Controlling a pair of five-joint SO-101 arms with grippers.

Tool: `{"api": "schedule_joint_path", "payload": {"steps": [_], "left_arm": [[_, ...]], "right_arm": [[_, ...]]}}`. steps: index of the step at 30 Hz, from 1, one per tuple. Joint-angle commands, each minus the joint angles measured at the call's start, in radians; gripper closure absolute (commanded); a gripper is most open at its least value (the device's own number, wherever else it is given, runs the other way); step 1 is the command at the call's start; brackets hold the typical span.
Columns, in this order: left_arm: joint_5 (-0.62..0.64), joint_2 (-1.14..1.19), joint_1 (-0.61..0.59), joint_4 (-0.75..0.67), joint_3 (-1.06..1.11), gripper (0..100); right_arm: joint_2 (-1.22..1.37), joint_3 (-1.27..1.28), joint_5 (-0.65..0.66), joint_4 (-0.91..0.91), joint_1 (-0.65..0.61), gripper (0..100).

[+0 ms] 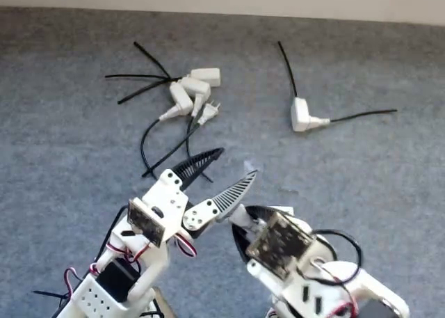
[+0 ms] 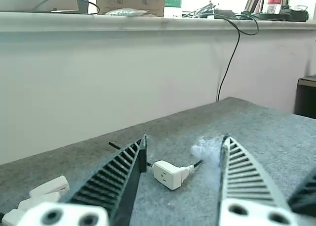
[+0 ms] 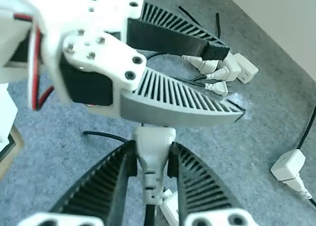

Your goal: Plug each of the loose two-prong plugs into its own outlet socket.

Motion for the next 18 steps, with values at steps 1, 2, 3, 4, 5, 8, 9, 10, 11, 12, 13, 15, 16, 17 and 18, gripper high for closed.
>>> {"api": "schedule_joint_path", "payload": {"steps": [1, 2, 3, 4, 5, 8, 9, 10, 11, 12, 13, 15, 16, 17, 18], "left_arm": [[-0.008, 0.008, -0.016, -0.008, 0.018, 77], [-0.008, 0.008, -0.016, -0.008, 0.018, 77], [-0.008, 0.008, -0.016, -0.008, 0.018, 77], [-0.008, 0.008, -0.016, -0.006, 0.018, 77], [-0.008, 0.008, -0.016, -0.006, 0.018, 77], [-0.008, 0.008, -0.016, -0.006, 0.018, 77], [-0.008, 0.008, -0.016, -0.006, 0.018, 77], [-0.008, 0.008, -0.016, -0.006, 0.018, 77], [-0.008, 0.008, -0.016, -0.006, 0.018, 77], [-0.008, 0.01, -0.016, -0.006, 0.018, 77], [-0.008, 0.01, -0.016, -0.002, 0.018, 77], [-0.008, 0.005, -0.016, 0.017, 0.018, 77], [-0.008, 0.004, -0.018, 0.023, 0.018, 77], [-0.008, 0.004, -0.018, 0.021, 0.018, 77], [-0.008, 0.001, -0.018, 0.021, 0.018, 77]], "right_arm": [[-0.008, -0.124, 0.038, 0.042, -0.016, 95.1], [-0.008, -0.139, 0.04, 0.047, -0.016, 95.1], [-0.008, -0.148, 0.04, 0.048, -0.015, 95.1], [-0.008, -0.154, 0.04, 0.05, -0.015, 95.1], [-0.008, -0.154, 0.043, 0.05, -0.015, 95.1], [-0.008, -0.153, 0.044, 0.045, -0.015, 95.1], [-0.008, -0.153, 0.044, 0.044, -0.015, 95.1], [-0.008, -0.153, 0.044, 0.044, -0.013, 95.1], [-0.008, -0.153, 0.044, 0.036, -0.005, 95.1], [-0.008, -0.151, 0.044, 0.027, 0.016, 95.1], [-0.001, -0.151, 0.044, 0.013, 0.053, 95.1], [0.002, -0.14, 0.044, -0.019, 0.156, 95.1], [0.002, -0.119, 0.046, -0.041, 0.209, 95.1], [0.002, -0.096, 0.048, -0.065, 0.26, 95.1], [0.004, -0.067, 0.063, -0.088, 0.305, 95.1]]}}
